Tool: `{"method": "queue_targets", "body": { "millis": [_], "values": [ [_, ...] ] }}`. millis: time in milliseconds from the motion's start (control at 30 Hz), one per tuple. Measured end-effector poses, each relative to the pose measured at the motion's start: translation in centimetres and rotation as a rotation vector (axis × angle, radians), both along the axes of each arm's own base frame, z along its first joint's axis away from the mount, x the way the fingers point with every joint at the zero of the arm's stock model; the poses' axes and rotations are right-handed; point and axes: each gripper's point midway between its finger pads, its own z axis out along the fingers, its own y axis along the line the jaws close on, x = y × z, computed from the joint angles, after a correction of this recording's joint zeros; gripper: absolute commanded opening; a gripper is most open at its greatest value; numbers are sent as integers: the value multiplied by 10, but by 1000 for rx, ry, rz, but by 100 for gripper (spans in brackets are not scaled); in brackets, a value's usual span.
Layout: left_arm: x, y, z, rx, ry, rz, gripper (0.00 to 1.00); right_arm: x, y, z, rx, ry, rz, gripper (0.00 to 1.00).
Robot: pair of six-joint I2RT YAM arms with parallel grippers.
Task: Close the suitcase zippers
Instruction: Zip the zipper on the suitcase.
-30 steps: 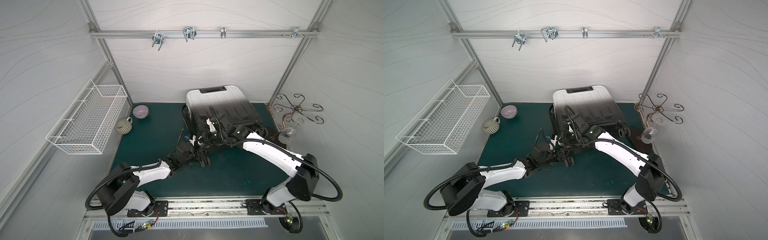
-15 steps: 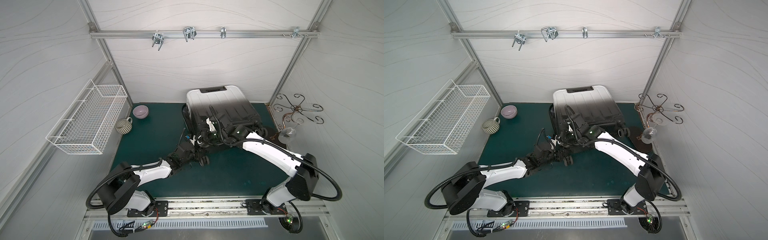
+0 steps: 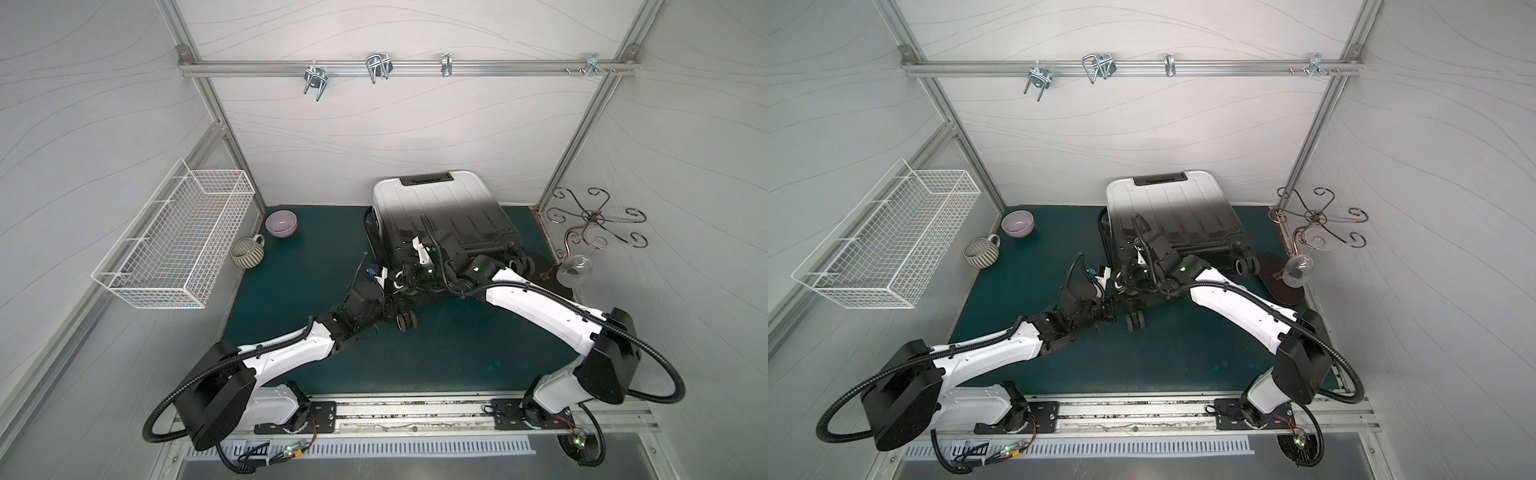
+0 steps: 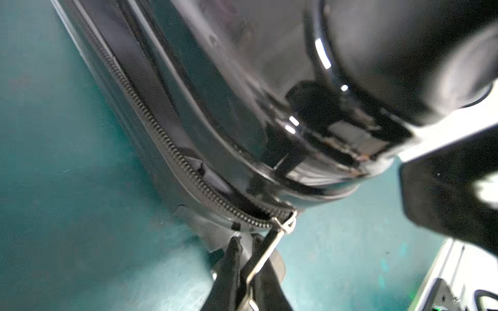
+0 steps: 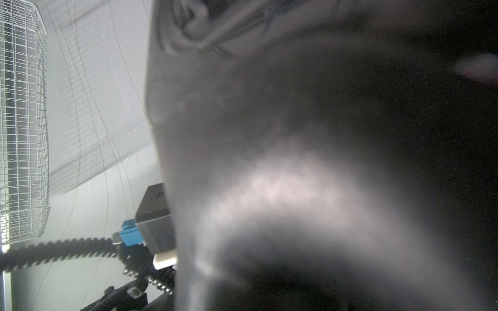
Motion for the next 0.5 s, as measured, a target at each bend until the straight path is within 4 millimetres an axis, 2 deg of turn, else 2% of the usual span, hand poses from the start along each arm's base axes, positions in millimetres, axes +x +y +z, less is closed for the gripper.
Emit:
{"method": "queue_targets", "body": {
  "millis": [233, 500],
  "values": [
    [0, 6, 0, 119, -8, -42, 0, -1, -6, 0, -21, -5, -9, 0],
    [1, 17, 3, 106, 11, -101, 0, -2, -16, -3, -30, -15, -9, 0]
  ]
}}
